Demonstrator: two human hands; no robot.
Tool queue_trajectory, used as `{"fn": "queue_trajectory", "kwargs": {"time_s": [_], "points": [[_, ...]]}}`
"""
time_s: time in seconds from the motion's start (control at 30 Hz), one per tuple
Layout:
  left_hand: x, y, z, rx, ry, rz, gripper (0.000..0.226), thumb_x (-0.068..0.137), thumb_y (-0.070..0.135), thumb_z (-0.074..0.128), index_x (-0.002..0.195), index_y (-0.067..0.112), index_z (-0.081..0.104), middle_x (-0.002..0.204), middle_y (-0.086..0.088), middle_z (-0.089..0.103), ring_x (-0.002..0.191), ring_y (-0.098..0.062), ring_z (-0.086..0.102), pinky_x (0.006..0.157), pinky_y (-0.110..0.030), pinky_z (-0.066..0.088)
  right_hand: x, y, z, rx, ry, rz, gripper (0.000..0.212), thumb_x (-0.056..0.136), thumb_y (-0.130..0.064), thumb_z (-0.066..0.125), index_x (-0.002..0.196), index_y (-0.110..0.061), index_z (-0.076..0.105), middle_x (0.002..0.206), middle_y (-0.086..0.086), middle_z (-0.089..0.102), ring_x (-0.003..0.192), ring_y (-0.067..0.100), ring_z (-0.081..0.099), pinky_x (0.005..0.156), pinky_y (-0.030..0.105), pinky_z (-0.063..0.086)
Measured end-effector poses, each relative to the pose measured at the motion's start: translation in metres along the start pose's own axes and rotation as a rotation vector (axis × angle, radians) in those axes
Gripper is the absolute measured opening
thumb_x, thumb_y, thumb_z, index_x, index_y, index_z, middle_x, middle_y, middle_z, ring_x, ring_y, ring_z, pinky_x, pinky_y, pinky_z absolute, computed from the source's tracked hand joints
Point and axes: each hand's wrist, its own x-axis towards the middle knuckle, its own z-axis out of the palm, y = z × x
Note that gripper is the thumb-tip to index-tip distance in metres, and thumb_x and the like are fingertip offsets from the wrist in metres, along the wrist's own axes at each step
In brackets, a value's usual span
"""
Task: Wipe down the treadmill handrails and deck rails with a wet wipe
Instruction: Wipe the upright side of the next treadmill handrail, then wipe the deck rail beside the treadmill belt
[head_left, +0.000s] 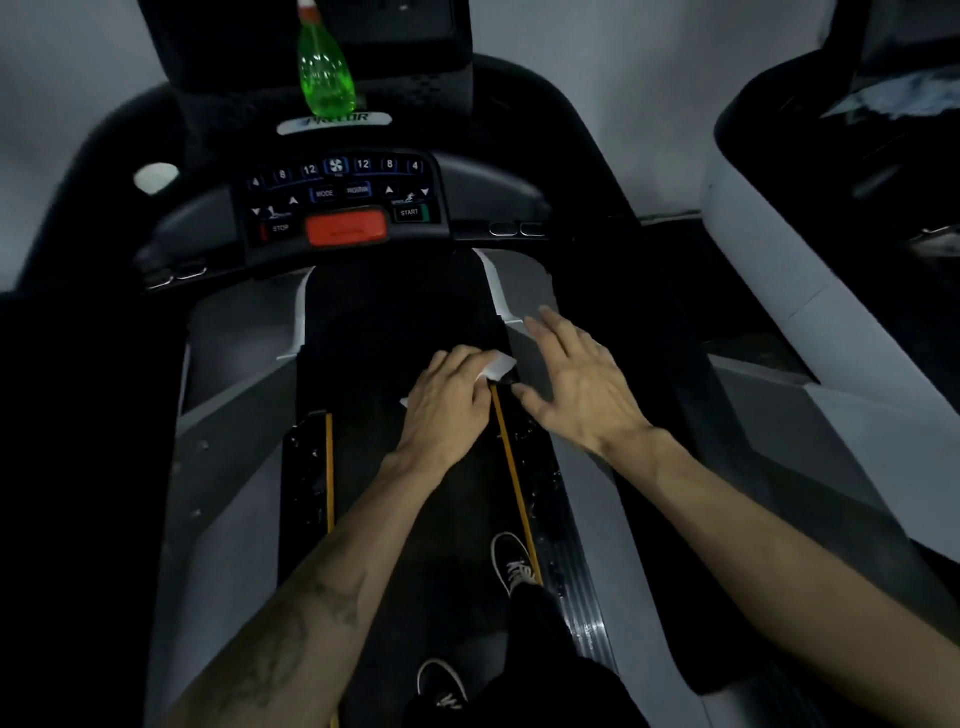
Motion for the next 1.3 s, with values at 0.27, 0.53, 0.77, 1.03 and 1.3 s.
{"fn": "queue_trajectory", "kwargs": {"time_s": [0.27,0.53,0.77,1.03,1.3], "points": [[-0.057,-0.010,-0.044,0.066,0.038,0.012,0.042,0.103,0.013,0.051,0.144,0.018,0.057,0.135,0.005,0.059,0.116,-0.016,0.051,0.096,-0.036,0.049,-0.042,-0.074,-0.004,-0.001,-0.029,-0.004,0.082,0.098,-0.053,0.053,0.163,-0.018,0.017,0.171,0.007,0.011,0.154,0.028,0.022,0.123,0.045,0.026],[-0.113,-0.037,-0.092,0.143,0.179,-0.152,0.043,0.101,0.011,0.052,0.144,0.016,0.058,0.135,0.002,0.060,0.119,-0.020,0.052,0.100,-0.041,0.049,-0.040,-0.134,-0.001,0.032,-0.041,-0.146,0.083,0.097,-0.054,0.055,0.162,-0.020,0.017,0.170,0.005,0.012,0.153,0.027,0.024,0.122,0.043,0.025],[-0.171,-0.053,-0.127,0.231,0.332,-0.354,0.042,0.098,0.006,0.055,0.139,0.011,0.061,0.132,-0.005,0.063,0.120,-0.028,0.055,0.104,-0.042,0.046,-0.034,-0.190,0.003,0.070,-0.088,-0.371,0.083,0.098,-0.053,0.056,0.163,-0.019,0.017,0.170,0.005,0.011,0.153,0.028,0.022,0.123,0.044,0.023],[-0.269,-0.055,-0.155,0.294,0.447,-0.603,0.040,0.100,0.007,0.054,0.139,0.006,0.059,0.133,-0.010,0.063,0.114,-0.033,0.056,0.096,-0.048,0.049,-0.053,-0.263,0.025,0.088,-0.166,-0.684,0.084,0.098,-0.053,0.057,0.163,-0.020,0.015,0.170,0.003,0.010,0.153,0.026,0.022,0.123,0.042,0.024],[-0.366,-0.054,-0.171,0.342,0.542,-0.820,0.041,0.100,0.008,0.052,0.141,0.008,0.059,0.135,-0.006,0.062,0.111,-0.028,0.056,0.093,-0.043,0.049,-0.104,-0.330,0.048,0.113,-0.236,-0.905,0.083,0.098,-0.051,0.059,0.163,-0.018,0.018,0.171,0.003,0.011,0.153,0.026,0.025,0.121,0.042,0.026]]}}
